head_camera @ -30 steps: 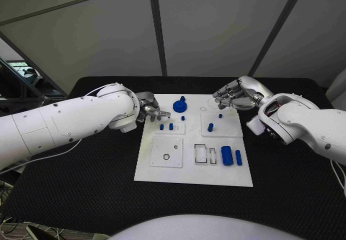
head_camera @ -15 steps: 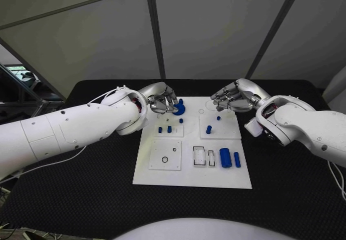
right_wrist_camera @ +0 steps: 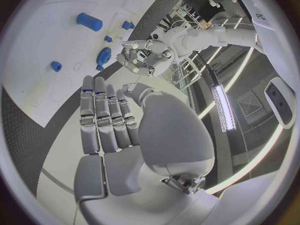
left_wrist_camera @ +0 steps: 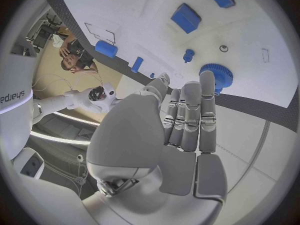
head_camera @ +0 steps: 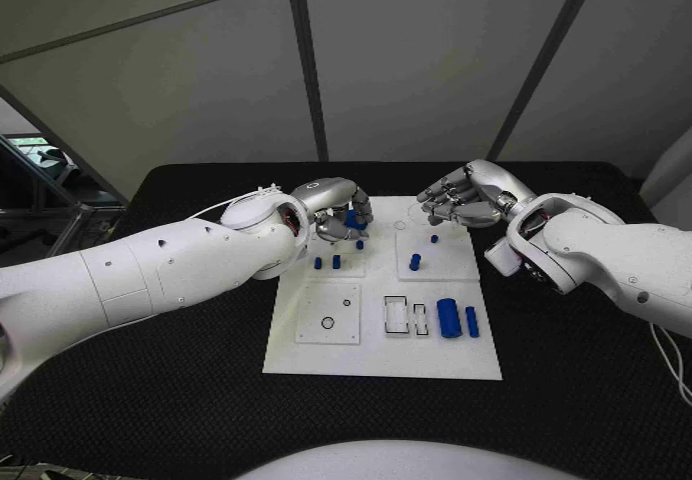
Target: Assemble the parts on the task board
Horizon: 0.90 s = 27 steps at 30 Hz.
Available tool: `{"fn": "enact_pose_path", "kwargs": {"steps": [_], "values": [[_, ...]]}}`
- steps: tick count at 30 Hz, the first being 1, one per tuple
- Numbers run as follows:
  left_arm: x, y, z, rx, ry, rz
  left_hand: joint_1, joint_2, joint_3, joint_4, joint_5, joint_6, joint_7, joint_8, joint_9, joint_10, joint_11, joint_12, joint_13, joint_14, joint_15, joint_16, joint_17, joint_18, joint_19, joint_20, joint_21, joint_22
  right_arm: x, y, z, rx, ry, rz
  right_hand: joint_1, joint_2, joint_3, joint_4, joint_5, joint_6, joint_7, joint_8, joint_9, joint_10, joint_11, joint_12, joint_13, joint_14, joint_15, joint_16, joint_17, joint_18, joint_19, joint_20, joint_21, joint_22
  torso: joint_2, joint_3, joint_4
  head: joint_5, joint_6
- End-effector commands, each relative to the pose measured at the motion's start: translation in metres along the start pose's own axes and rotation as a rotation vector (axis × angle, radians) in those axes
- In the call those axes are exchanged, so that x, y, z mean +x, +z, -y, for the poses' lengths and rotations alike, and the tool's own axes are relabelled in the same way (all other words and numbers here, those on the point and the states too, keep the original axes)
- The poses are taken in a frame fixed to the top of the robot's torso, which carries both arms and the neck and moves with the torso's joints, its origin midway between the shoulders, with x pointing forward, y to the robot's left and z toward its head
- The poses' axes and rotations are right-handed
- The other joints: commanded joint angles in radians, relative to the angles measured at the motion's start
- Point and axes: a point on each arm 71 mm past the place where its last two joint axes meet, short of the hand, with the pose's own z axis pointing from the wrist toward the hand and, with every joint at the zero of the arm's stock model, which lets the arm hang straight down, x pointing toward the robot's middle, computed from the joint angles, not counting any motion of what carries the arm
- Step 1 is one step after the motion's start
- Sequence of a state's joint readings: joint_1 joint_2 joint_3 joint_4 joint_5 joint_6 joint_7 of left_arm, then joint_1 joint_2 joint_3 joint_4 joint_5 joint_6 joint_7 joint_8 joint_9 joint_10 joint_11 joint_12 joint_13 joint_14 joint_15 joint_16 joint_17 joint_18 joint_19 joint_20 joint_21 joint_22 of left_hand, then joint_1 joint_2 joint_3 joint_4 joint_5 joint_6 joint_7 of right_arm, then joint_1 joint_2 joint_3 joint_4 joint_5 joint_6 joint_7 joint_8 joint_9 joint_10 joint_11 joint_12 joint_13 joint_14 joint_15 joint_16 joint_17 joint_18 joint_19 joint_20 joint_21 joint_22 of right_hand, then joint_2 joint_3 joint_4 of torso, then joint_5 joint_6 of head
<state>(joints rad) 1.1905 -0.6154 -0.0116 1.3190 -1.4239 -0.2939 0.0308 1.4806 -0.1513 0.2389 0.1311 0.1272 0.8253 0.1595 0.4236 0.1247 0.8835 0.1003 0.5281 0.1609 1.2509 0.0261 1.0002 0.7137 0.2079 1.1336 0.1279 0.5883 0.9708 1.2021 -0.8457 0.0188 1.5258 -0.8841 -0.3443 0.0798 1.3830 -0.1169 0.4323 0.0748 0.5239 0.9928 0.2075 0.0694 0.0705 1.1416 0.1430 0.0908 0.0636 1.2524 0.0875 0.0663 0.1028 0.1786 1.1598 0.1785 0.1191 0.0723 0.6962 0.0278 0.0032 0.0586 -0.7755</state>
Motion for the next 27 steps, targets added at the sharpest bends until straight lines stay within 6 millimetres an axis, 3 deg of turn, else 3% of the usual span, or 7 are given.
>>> {"fn": "enact_pose_path", "kwargs": {"steps": [1,5,11,18,27], "values": [[0.006,0.004,0.004,0.050,0.095,-0.058,-0.012,-0.003,-0.007,0.002,-0.006,0.016,-0.002,-0.015,-0.009,0.010,0.001,-0.011,-0.010,0.013,-0.001,0.036,0.027,-0.032,0.019,-0.001,0.035,0.027,0.000,0.001,-0.003,-0.019,-0.001,0.006,-0.004,-0.002,0.002,-0.002,-0.003,-0.003,0.000,-0.001,0.000,-0.007,0.000,-0.007,-0.001,-0.007,-0.002,-0.002,-0.001,0.001,-0.005,0.001,-0.006,-0.001,0.000,-0.0001,-0.0003,-0.001,-0.001],[0.010,0.007,0.004,0.045,0.109,-0.084,-0.015,-0.003,-0.008,0.003,-0.006,0.035,-0.005,-0.036,-0.022,0.024,-0.001,-0.021,-0.022,0.046,-0.003,0.108,0.091,-0.047,0.064,-0.003,0.135,0.095,0.001,0.001,-0.004,-0.019,0.000,0.004,-0.005,-0.002,0.002,-0.003,-0.006,-0.003,0.001,-0.001,0.000,-0.007,0.000,-0.007,-0.001,-0.007,-0.002,-0.002,-0.001,0.001,-0.004,0.001,-0.006,-0.001,0.000,-0.0003,-0.0004,-0.005,-0.001],[0.016,0.010,0.003,0.038,0.128,-0.114,-0.023,-0.004,-0.015,0.007,-0.007,0.049,-0.006,-0.050,-0.030,0.038,-0.003,-0.027,-0.029,0.065,-0.004,0.150,0.127,-0.056,0.089,-0.005,0.195,0.138,0.001,0.001,-0.004,-0.019,0.000,0.003,-0.006,-0.002,0.002,-0.002,-0.007,-0.004,0.002,-0.001,-0.001,-0.008,0.001,-0.007,-0.001,-0.007,-0.002,-0.002,-0.001,0.001,-0.004,0.001,-0.006,-0.001,0.001,-0.0010,0.0015,-0.007,0.001],[0.018,0.011,0.000,0.020,0.149,-0.133,-0.012,0.004,-0.010,0.003,-0.006,0.062,-0.007,-0.059,-0.035,0.046,-0.004,-0.034,-0.034,0.081,-0.006,0.185,0.159,-0.064,0.111,-0.006,0.246,0.175,0.002,0.001,-0.004,-0.018,0.001,-0.003,-0.006,-0.002,0.002,-0.002,-0.008,-0.004,0.002,-0.001,0.000,-0.008,0.001,-0.007,-0.001,-0.007,-0.001,-0.002,-0.001,0.001,-0.004,0.001,-0.006,-0.001,0.000,0.0000,0.0005,-0.006,0.002],[0.019,0.013,-0.010,-0.008,0.163,-0.139,0.004,0.014,0.005,-0.004,-0.005,0.072,-0.008,-0.070,-0.040,0.053,-0.005,-0.044,-0.041,0.088,-0.006,0.208,0.176,-0.069,0.122,-0.007,0.280,0.202,0.003,0.002,-0.005,-0.019,0.002,-0.006,-0.006,-0.002,0.002,-0.003,-0.008,-0.004,0.002,-0.001,-0.001,-0.008,0.001,-0.007,-0.001,-0.007,-0.001,-0.002,-0.002,0.001,-0.004,0.001,-0.007,0.000,0.000,-0.0016,0.0022,-0.010,0.003]]}}
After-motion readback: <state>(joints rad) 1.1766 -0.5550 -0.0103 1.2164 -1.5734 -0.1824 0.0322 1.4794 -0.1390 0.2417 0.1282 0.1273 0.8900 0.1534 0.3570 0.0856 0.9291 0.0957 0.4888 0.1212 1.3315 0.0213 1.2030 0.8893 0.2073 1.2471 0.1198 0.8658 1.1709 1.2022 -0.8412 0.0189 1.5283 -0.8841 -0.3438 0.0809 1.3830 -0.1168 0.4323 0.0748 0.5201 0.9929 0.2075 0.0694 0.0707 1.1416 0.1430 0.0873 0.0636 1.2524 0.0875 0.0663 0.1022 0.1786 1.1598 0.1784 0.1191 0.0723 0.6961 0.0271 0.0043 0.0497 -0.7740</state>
